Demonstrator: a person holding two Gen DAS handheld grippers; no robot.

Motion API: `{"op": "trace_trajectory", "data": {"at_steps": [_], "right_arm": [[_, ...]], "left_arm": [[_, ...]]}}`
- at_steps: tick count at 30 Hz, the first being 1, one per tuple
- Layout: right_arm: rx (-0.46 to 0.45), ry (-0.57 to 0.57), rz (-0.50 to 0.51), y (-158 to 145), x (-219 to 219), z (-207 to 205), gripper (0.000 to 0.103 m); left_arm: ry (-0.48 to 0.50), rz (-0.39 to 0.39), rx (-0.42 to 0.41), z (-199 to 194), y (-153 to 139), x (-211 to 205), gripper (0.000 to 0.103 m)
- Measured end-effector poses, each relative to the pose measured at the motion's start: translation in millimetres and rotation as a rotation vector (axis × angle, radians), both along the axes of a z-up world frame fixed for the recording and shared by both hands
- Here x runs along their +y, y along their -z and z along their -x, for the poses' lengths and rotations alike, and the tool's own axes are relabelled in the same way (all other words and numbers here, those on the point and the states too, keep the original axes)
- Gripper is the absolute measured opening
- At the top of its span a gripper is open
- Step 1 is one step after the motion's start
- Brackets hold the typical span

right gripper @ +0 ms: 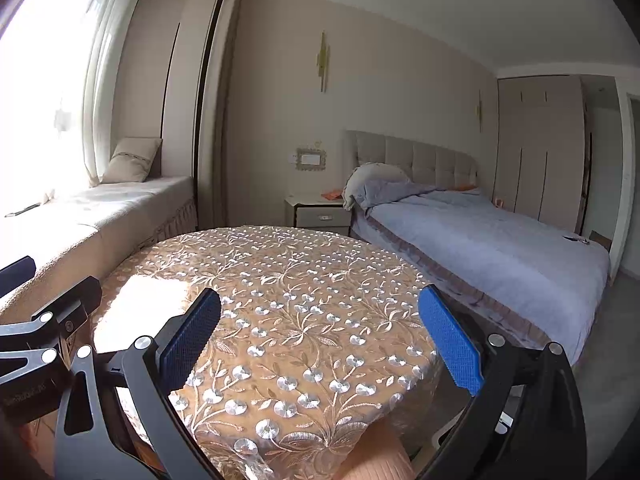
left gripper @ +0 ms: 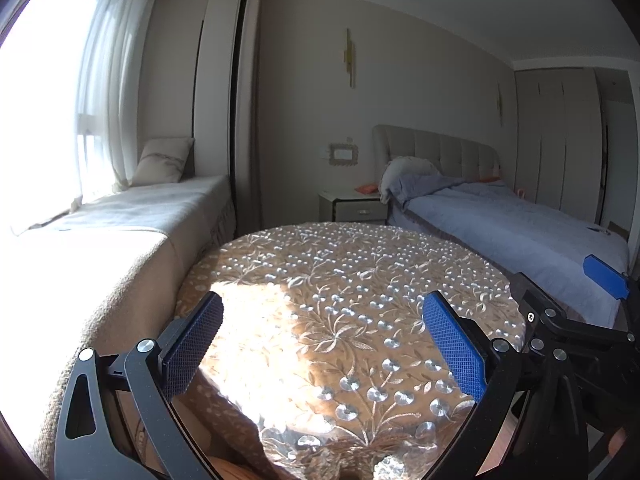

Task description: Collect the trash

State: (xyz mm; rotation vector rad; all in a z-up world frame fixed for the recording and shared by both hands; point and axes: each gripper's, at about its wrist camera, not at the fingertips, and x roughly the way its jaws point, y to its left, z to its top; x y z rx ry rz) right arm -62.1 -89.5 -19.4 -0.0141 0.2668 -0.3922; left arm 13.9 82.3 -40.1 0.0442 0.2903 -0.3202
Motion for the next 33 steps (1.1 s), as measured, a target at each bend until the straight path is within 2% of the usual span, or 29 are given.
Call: {"op": "trace_trajectory", "data": {"at_steps": [7,26,33], "right_arm": [[0.009,0.006,0.004,0.1,-1.5,-0.6,0.098],[0.007,0.007,-0.001,1.3,-3.9,1.3,0.098],[0.013,0.012,-0.007,2.8,-2.1,-1.2,0.098]], "left_arm": [[-0.026,-0.033,-0.021,2.0,-0.5,-2.8,0.098],[-0.024,-0.037,-0.025,1.9,-2.3,-1.4,0.098],[-0.023,-0.061,-0.047,5.8,-2.7,-4.3,0.098]]}}
